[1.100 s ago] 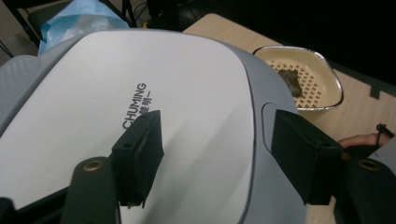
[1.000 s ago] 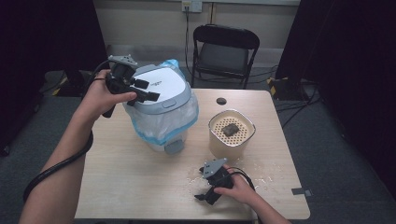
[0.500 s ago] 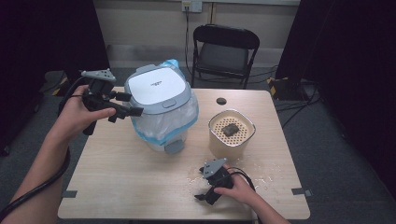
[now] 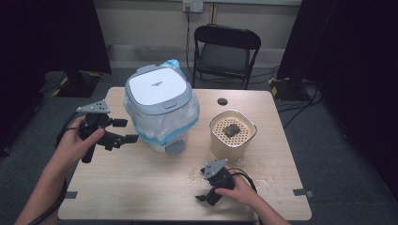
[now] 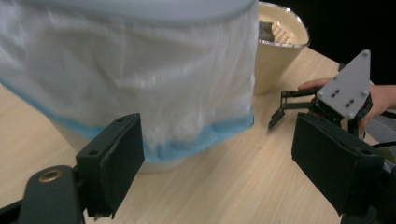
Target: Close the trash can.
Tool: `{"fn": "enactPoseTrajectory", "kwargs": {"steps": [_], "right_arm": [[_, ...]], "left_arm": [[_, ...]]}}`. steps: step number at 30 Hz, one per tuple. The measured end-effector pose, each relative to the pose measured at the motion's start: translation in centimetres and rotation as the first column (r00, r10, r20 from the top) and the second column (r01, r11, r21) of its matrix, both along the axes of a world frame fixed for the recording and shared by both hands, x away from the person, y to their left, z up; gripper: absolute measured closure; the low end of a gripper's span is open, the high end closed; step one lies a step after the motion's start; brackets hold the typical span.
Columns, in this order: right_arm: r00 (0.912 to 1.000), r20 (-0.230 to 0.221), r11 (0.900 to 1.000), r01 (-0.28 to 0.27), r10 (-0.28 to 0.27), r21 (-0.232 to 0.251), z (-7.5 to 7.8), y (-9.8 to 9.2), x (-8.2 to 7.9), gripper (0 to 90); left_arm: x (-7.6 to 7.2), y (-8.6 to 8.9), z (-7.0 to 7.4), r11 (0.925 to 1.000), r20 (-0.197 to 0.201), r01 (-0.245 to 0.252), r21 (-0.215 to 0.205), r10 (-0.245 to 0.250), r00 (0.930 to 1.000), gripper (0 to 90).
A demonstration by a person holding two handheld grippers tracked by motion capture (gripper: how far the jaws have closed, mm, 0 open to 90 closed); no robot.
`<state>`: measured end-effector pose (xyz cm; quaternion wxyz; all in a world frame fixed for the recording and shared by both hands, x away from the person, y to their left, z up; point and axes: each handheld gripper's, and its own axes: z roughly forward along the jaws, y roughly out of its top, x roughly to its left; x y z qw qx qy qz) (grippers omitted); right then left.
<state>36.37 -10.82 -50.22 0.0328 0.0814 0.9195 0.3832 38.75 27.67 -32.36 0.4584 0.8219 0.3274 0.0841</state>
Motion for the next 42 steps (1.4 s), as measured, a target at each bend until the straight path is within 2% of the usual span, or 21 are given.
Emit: {"fn": "enactPoseTrajectory", "kwargs": {"steps": [7, 8, 10, 16, 17, 20, 27, 28, 30, 31, 42], "right_arm": [[1.0, 0.0, 1.0, -0.001, 0.001, 0.0, 0.0, 0.0, 0.0, 0.2], [1.0, -0.001, 1.0, -0.001, 0.001, 0.0, 0.0, 0.0, 0.0, 0.2], [1.0, -0.001, 1.0, 0.0, 0.0, 0.0, 0.0, 0.0, 0.0, 0.2], [1.0, 0.0, 1.0, -0.001, 0.001, 0.0, 0.0, 0.0, 0.0, 0.2], [1.0, -0.001, 1.0, -0.001, 0.001, 0.0, 0.0, 0.0, 0.0, 0.2], [1.0, -0.001, 1.0, -0.001, 0.001, 0.0, 0.0, 0.0, 0.0, 0.2], [1.0, -0.001, 1.0, 0.0, 0.0, 0.0, 0.0, 0.0, 0.0, 0.2], [1.0, 0.0, 1.0, -0.001, 0.001, 0.0, 0.0, 0.0, 0.0, 0.2], [1.0, -0.001, 1.0, -0.001, 0.001, 0.0, 0.0, 0.0, 0.0, 0.2], [1.0, -0.001, 1.0, 0.0, 0.0, 0.0, 0.0, 0.0, 0.0, 0.2], [1.0, 0.0, 1.0, -0.001, 0.001, 0.0, 0.0, 0.0, 0.0, 0.2]], "left_arm": [[-1.0, 0.2, -4.1, 1.0, -0.042, 0.009, -0.003, -0.009, 0.9991, 16.4], [-1.0, 0.2, -4.1, 1.0, -0.042, 0.009, -0.003, -0.009, 0.9991, 16.5], [-1.3, 0.0, -5.8, 0.9998, -0.065, 0.019, 0.002, -0.018, 0.9977, 16.5], [-1.3, -0.5, -9.3, 0.9977, -0.112, 0.05, 0.046, -0.044, 0.9927, 16.5], [-1.3, -0.5, -9.3, 0.9977, -0.112, 0.05, 0.046, -0.044, 0.9927, 16.5], [-1.1, -0.7, -11.1, 0.996, -0.119, 0.069, 0.055, -0.063, 0.991, 16.5], [-1.0, -1.8, -13.4, 0.9923, -0.121, 0.103, 0.068, -0.094, 0.9881, 16.6], [-1.0, -1.8, -13.4, 0.9923, -0.121, 0.103, 0.068, -0.094, 0.9881, 16.6], [-1.1, -2.4, -14.0, 0.99, -0.116, 0.119, 0.075, -0.11, 0.9871, 17.1], [-1.1, -2.9, -14.5, 0.9876, -0.121, 0.138, 0.076, -0.128, 0.9843, 17.1], [-1.5, -5.2, -16.1, 0.9748, -0.083, 0.199, 0.1, -0.191, 0.978, 17.1]]}}
